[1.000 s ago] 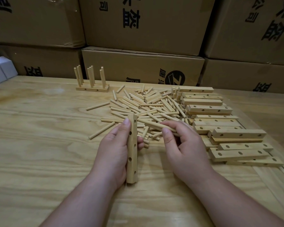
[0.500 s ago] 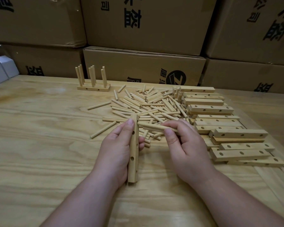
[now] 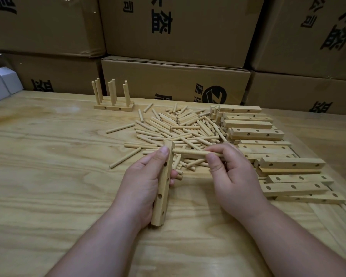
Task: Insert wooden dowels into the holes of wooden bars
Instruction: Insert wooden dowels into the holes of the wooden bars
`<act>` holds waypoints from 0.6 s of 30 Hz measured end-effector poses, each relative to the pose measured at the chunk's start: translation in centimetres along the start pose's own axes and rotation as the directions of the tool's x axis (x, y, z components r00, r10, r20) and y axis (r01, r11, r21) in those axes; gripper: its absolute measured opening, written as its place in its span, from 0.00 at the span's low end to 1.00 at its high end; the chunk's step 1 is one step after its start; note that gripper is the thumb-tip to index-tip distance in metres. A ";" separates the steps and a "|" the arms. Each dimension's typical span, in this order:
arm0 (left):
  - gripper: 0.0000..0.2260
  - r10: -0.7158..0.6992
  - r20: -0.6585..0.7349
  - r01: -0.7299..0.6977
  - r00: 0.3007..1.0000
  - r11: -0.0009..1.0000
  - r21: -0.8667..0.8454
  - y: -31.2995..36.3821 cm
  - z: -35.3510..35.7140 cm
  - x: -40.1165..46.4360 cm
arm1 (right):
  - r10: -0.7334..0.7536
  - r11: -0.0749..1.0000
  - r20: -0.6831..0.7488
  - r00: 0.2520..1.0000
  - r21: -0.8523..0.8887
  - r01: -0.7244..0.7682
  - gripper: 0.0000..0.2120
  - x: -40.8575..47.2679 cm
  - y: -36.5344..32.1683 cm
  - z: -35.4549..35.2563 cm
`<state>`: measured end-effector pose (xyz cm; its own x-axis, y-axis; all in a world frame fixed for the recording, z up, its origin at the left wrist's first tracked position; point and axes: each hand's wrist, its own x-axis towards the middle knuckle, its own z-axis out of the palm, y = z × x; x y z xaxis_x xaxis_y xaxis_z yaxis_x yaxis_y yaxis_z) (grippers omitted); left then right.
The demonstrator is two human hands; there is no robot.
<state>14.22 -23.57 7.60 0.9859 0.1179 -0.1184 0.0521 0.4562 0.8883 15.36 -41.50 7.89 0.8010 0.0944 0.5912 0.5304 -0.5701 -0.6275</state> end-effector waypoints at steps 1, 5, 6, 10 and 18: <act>0.19 0.006 -0.001 -0.006 1.000 1.000 0.005 0.0 0.0 0.0 | -0.020 1.000 0.012 1.000 -0.014 0.021 0.09 0.1 0.1 -0.2; 0.19 0.013 -0.004 -0.013 1.000 1.000 0.024 -0.1 0.0 0.0 | -0.114 0.992 0.043 0.993 -0.053 0.116 0.09 0.6 0.0 -0.8; 0.18 0.010 0.000 -0.010 1.000 1.000 0.029 -0.1 0.0 0.0 | -0.129 0.989 0.051 0.990 -0.061 0.132 0.09 0.6 -0.1 -0.9; 0.19 -0.006 -0.004 0.007 1.000 0.999 0.032 0.1 -0.1 -0.1 | -0.155 0.982 0.069 0.985 -0.100 0.161 0.09 0.7 -0.5 -1.2; 0.16 0.010 -0.035 -0.007 0.999 0.998 0.067 0.3 -0.1 -0.1 | -0.189 0.975 0.046 0.981 -0.113 0.193 0.09 0.2 -1.8 -0.4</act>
<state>14.08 -23.33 7.83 0.9802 0.1534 -0.1255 0.0556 0.3948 0.9171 14.45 -40.80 9.39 0.6982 0.2376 0.6753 0.6400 -0.6298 -0.4401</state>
